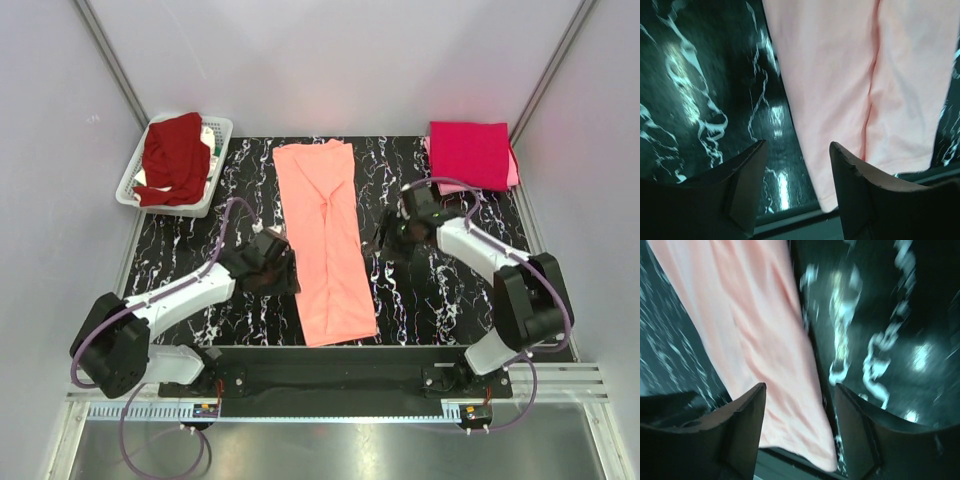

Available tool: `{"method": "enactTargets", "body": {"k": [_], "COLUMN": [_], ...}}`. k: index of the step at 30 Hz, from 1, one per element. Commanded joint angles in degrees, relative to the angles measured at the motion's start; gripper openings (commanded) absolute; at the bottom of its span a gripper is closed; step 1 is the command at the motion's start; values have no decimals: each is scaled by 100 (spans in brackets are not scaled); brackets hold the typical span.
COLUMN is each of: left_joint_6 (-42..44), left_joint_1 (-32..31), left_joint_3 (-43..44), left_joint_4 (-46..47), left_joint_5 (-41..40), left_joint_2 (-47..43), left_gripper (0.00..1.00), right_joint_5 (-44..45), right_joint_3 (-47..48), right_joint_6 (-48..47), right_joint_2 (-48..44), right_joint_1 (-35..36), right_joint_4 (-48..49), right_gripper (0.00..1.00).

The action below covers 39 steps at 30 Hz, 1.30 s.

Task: Fold and stack the t-shirts
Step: Fold the tshirt

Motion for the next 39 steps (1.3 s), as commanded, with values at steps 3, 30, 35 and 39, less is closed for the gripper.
{"method": "enactTargets", "body": {"k": [3, 30, 35, 39], "left_joint_6": [-740, -1857, -2270, -2393], "left_joint_1": [-822, -2240, -2240, -2257], "left_joint_3": [-502, -748, -1134, -1574], "left_joint_4": [445, -266, -399, 14], "left_joint_5": [-197, -1215, -1164, -883], "left_joint_2": [-226, -338, -1121, -1412], "left_gripper": [56, 0, 8, 45], "right_joint_5": [543, 2407, 2399, 1934], "right_joint_3": [-1207, -1692, -1948, -2053], "right_joint_6": [641, 1284, 1477, 1495], "right_joint_2": [-700, -1341, -1738, -1905], "right_joint_1": [1188, 2684, 2684, 2711], "right_joint_4": [-81, -1091, -1214, -1058], "right_gripper": [58, 0, 0, 11]}}
